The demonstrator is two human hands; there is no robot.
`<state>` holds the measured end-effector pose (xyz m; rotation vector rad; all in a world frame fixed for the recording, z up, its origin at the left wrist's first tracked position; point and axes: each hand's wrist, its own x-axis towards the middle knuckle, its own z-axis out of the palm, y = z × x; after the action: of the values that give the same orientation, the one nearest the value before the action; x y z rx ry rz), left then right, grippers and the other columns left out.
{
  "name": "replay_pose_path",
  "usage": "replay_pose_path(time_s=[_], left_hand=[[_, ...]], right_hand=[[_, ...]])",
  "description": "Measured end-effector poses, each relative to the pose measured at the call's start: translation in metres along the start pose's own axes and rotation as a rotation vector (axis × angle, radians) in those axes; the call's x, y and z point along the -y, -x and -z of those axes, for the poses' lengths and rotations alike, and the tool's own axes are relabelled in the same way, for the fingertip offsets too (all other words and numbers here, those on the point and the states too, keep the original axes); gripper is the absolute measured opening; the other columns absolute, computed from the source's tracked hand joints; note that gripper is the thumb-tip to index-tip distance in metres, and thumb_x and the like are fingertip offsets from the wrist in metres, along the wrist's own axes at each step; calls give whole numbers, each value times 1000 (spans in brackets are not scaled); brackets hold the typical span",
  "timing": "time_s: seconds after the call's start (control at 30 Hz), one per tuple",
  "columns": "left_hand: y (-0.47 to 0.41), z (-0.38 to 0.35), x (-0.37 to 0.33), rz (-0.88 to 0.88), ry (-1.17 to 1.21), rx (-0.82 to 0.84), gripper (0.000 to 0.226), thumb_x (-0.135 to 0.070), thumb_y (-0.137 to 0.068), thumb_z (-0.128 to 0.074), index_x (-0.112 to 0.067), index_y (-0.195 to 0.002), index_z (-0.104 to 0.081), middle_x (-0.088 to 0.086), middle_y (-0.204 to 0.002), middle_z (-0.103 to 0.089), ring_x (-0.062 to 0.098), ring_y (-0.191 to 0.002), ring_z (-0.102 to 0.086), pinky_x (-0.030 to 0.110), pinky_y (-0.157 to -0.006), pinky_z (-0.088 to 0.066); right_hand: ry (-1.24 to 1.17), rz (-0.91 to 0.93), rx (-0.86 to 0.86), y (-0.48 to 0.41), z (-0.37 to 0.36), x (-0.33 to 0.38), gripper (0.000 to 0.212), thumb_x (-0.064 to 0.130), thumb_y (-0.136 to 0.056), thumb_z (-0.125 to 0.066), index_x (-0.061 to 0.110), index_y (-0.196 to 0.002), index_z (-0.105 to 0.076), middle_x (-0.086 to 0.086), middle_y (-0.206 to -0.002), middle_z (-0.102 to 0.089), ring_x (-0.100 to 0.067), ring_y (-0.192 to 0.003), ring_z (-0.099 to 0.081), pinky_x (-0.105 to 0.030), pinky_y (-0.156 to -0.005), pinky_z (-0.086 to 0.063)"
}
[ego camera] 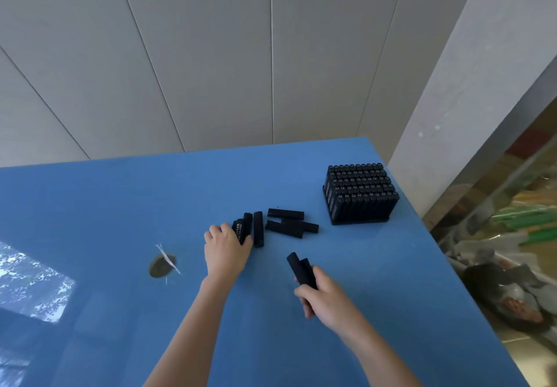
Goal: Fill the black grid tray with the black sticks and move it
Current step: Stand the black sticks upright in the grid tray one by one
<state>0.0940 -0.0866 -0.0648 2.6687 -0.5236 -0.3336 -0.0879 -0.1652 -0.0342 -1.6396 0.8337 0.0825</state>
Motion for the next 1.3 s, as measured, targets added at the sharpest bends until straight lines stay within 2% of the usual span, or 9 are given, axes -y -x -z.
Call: replay_pose_path(time_s=[0.17,0.23,0.3,0.4,0.53,0.63,0.83,1.07,1.3], left_hand=[[-2,-1,-6,58,-126,41,29,-24,-88,-54,-2,-105,-44,13,-107,-50,29,-103,-47,29,-71,-38],[-3,7,-7,90,-118,69,21,-22,-84,-56,-6,-86,-43,6,-86,-49,27,-87,-48,27,-59,-36],[1,14,-4,94,-48,66,26,-20,-82,-56,-11,-69,-35,2,-68,-42,23,-71,-44,25,-48,-29],[20,19,12,159,286,46,26,-24,-79,-58,-12,-69,-37,2,-67,-42,19,-61,-40,27,-49,-30],[71,31,41,337,810,-37,25,-26,-62,-60,-8,-71,-44,6,-63,-44,22,-54,-43,28,-51,-34],[112,40,71,445,1075,-141,26,-11,-75,-71,-8,-71,-45,8,-59,-46,20,-47,-42,28,-50,-33],[178,72,142,513,1408,-279,6,-7,-87,-60,-3,-85,-56,8,-64,-50,18,-52,-50,29,-56,-41],[243,113,230,518,1463,-415,14,-12,-84,-64,-9,-81,-51,-1,-54,-47,15,-48,-46,29,-56,-33],[310,163,332,480,1395,-440,24,-15,-83,-66,-7,-73,-45,0,-52,-42,18,-47,-41,28,-54,-31]], right_hand=[[-226,8,-18,4,9,-2,9,10,-88,-49,11,-95,-54,4,-64,-47,-8,-51,-46,-13,-55,-43],[-265,13,-6,5,12,-2,7,10,-88,-50,13,-93,-54,3,-64,-47,-9,-52,-46,-13,-55,-43],[-285,29,9,6,13,-3,4,13,-89,-51,13,-86,-54,2,-66,-47,-10,-53,-46,-14,-56,-42],[-318,76,16,8,9,-1,17,27,-92,-52,15,-79,-50,2,-66,-45,-10,-53,-41,-16,-57,-37],[-537,58,127,7,-11,12,23,28,-96,-43,10,-90,-55,3,-58,-44,-13,-48,-36,-24,-58,-31],[-679,7,267,8,-40,30,24,22,-96,-37,5,-93,-55,0,-57,-46,-15,-47,-37,-26,-58,-31],[-736,-47,496,28,-114,55,23,16,-96,-40,4,-102,-58,-5,-70,-55,-15,-55,-46,-25,-58,-38],[-632,-57,629,80,-223,70,21,14,-97,-41,3,-104,-57,-5,-75,-56,-16,-68,-46,-26,-61,-38],[-465,-3,682,152,-365,67,22,19,-95,-45,5,-101,-61,0,-78,-64,-12,-72,-51,-25,-66,-41]])
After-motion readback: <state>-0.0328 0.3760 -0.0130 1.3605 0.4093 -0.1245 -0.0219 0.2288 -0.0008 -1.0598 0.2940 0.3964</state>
